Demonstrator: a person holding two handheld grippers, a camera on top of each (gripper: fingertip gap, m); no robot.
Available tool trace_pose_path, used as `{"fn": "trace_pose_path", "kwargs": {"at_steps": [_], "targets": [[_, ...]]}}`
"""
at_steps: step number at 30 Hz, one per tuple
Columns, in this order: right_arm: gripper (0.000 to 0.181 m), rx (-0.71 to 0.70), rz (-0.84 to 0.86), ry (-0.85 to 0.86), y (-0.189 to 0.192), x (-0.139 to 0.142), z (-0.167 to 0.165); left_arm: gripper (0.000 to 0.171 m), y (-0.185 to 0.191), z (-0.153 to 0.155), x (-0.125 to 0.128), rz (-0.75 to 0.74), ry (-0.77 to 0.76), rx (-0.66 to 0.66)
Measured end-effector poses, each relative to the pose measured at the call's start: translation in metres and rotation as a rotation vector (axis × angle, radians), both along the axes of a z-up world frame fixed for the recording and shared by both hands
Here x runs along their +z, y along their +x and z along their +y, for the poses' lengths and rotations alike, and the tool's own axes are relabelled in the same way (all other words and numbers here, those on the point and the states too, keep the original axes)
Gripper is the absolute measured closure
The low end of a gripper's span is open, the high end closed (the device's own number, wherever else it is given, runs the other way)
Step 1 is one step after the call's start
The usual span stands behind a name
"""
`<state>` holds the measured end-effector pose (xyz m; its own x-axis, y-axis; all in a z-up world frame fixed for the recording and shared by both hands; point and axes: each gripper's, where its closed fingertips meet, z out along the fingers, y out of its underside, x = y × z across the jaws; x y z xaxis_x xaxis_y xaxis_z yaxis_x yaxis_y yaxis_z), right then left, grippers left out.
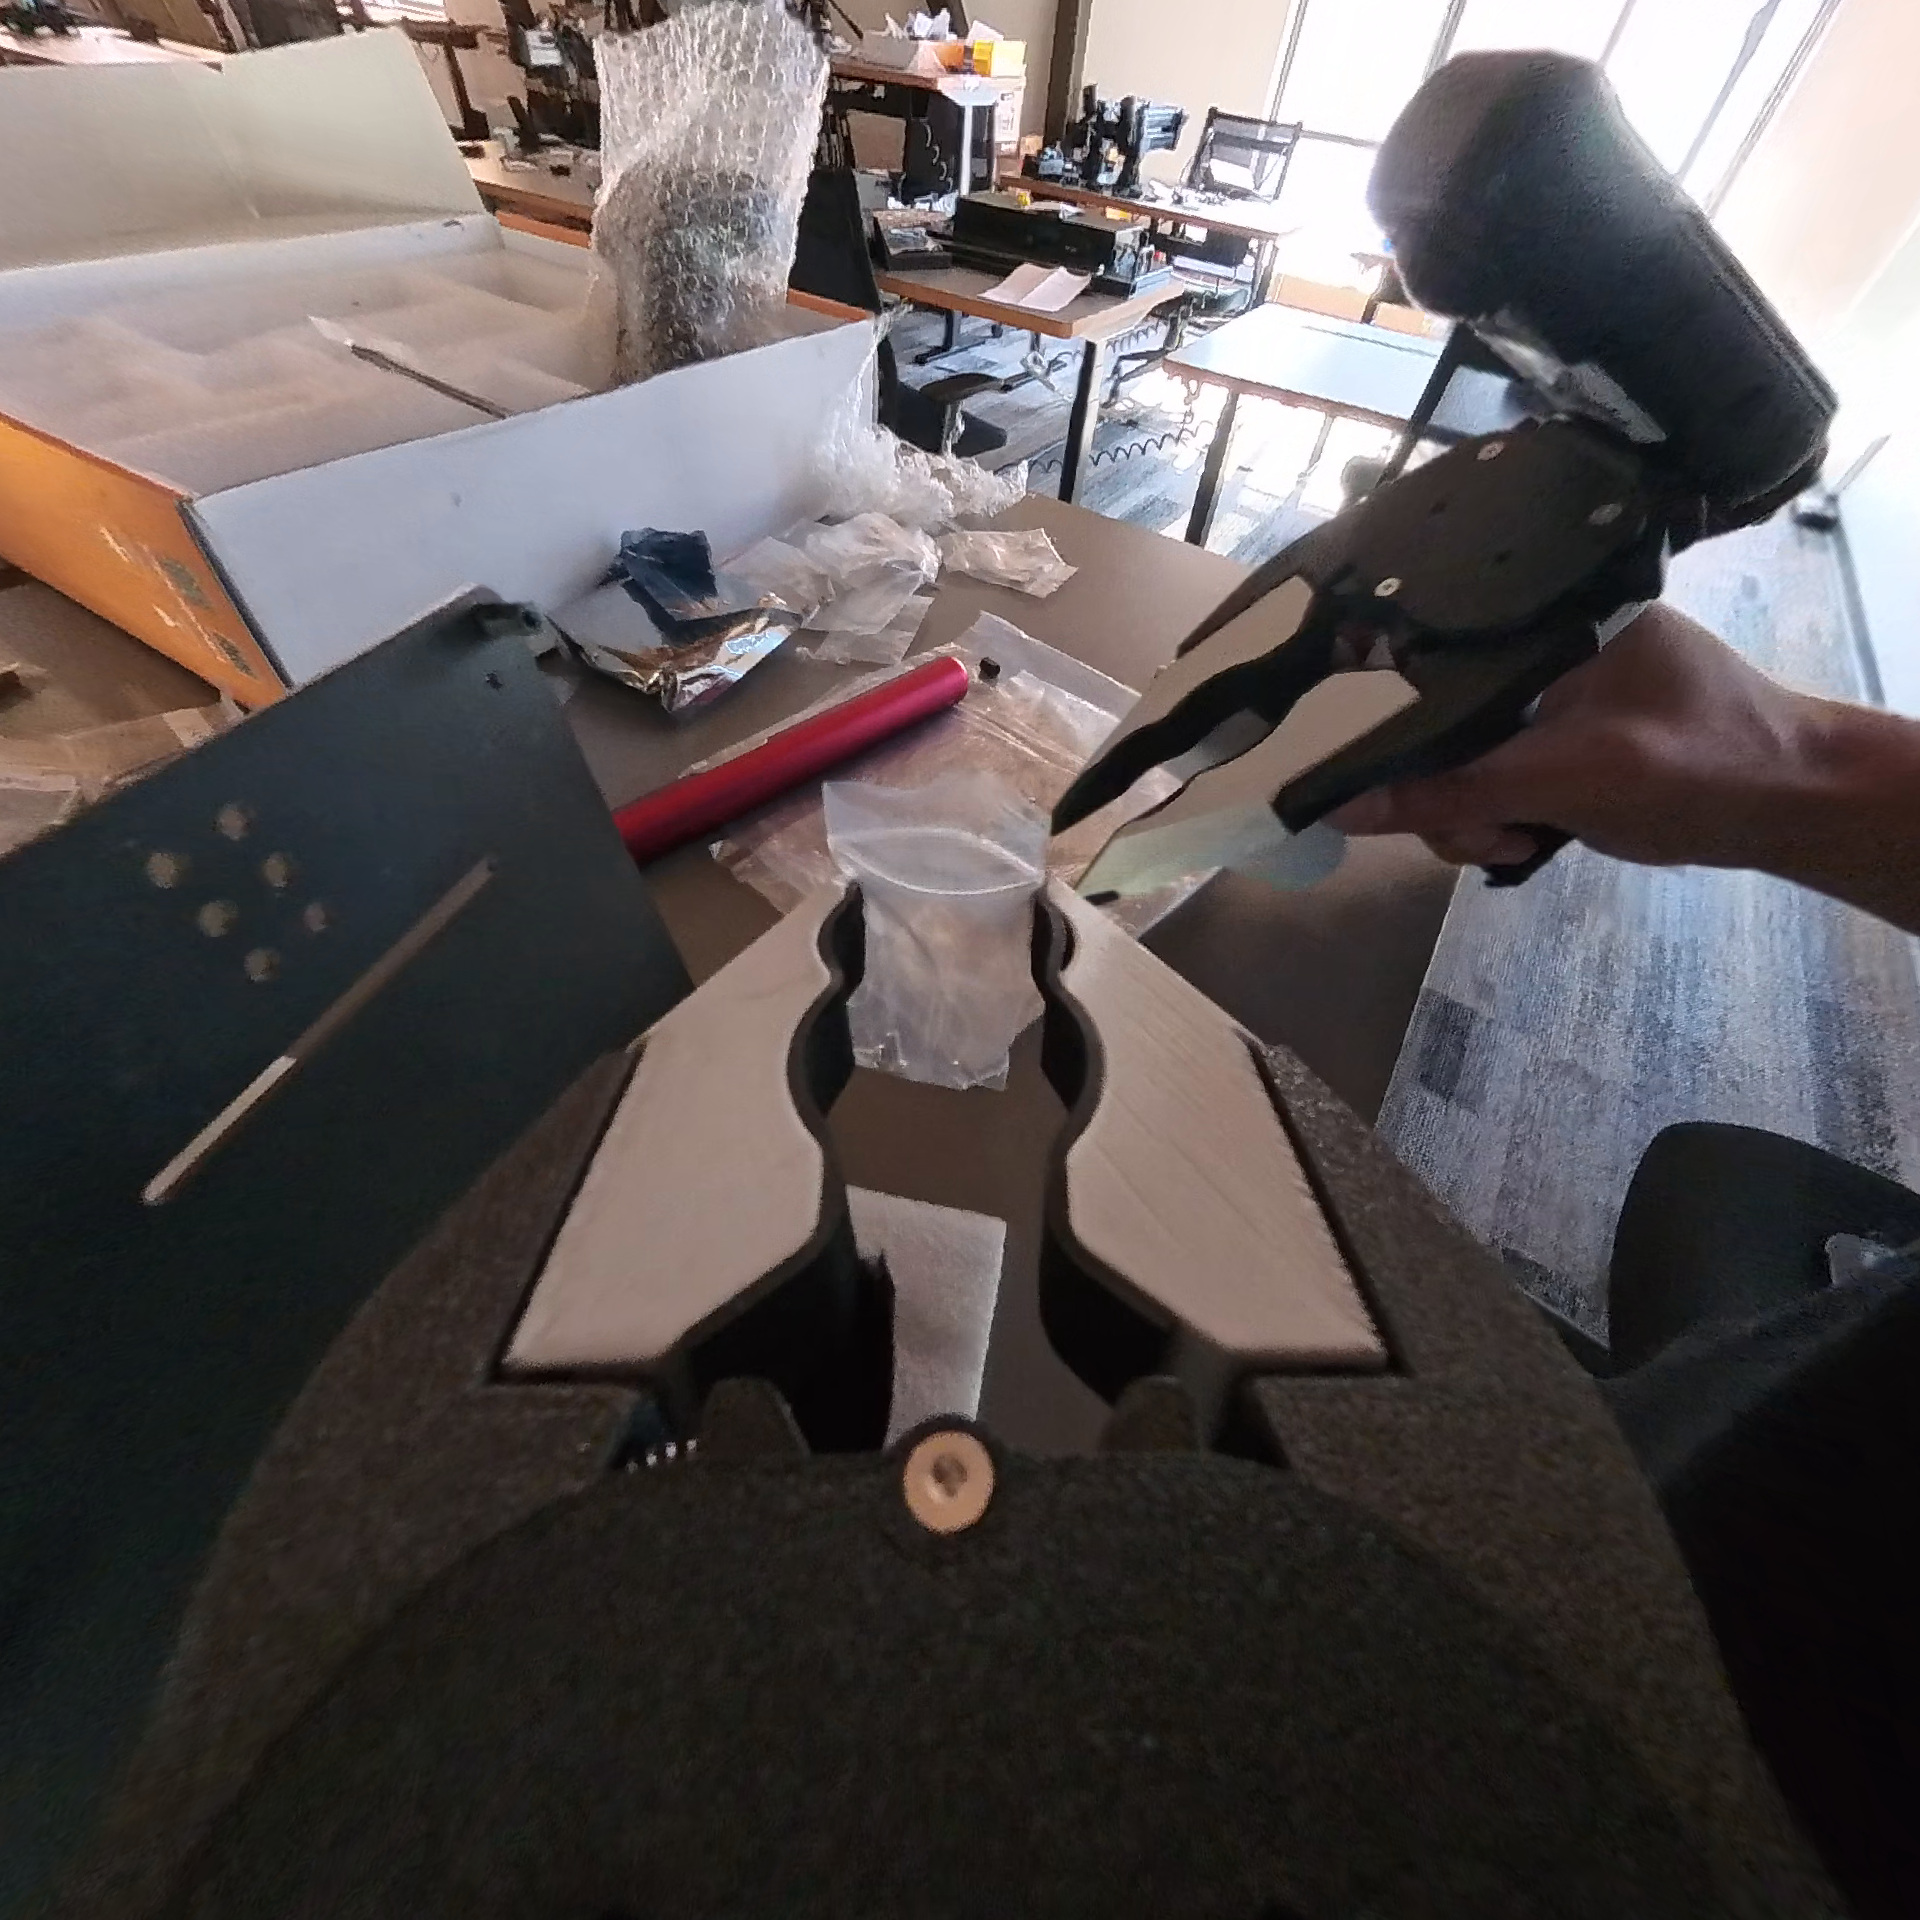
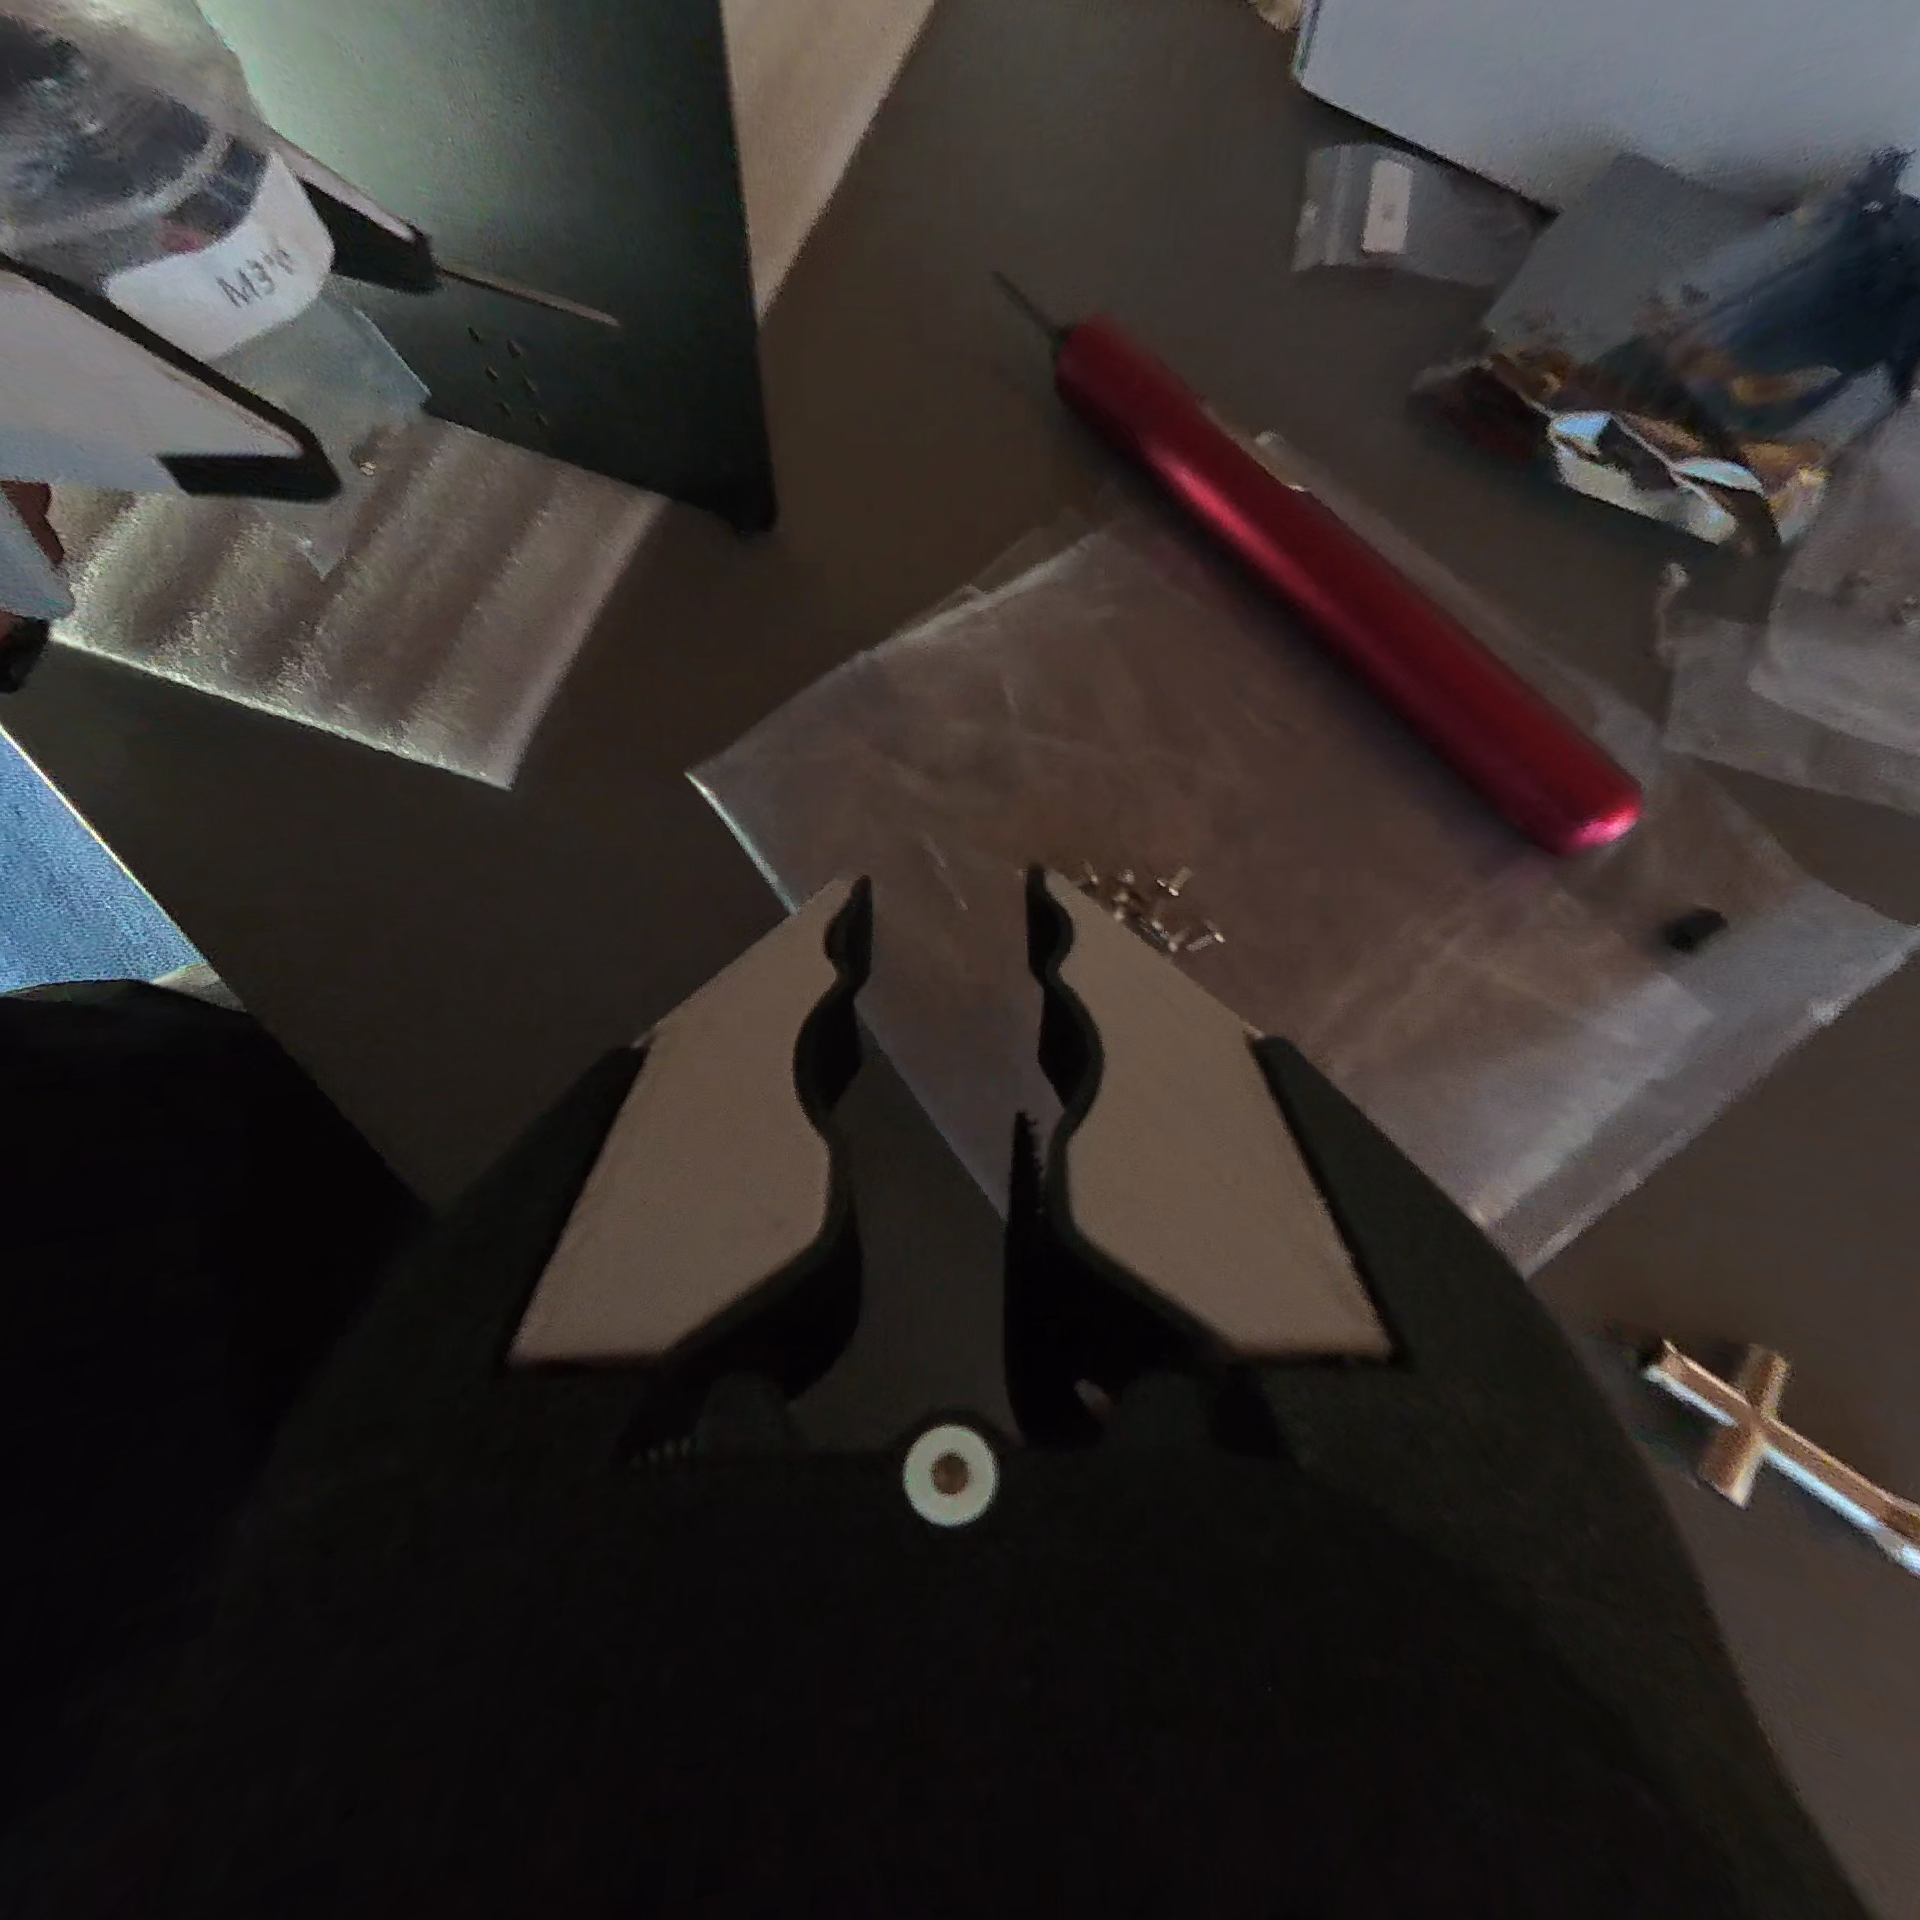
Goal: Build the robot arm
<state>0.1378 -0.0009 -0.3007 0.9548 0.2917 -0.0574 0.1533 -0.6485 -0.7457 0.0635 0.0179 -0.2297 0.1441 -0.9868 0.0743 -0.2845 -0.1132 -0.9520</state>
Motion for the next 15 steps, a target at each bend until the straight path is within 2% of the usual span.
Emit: {"fn": "trace_pose_path", "kwargs": {"at_steps": [4,8,15], "targets": [[0.152,0.003,-0.011,-0.019,-0.003,-0.010,0.006,0.141,0.003,-0.003,0.004,-0.009,-0.017,-0.017],[0.155,-0.033,0.048,0.011,0.009,0.000,0.005,0.141,0.006,-0.003,0.004,0.001,-0.015,-0.028],[0.155,-0.058,0.085,-0.031,0.019,-0.009,-0.001,0.141,0.010,-0.003,-0.002,0.015,-0.031,-0.043]]}}
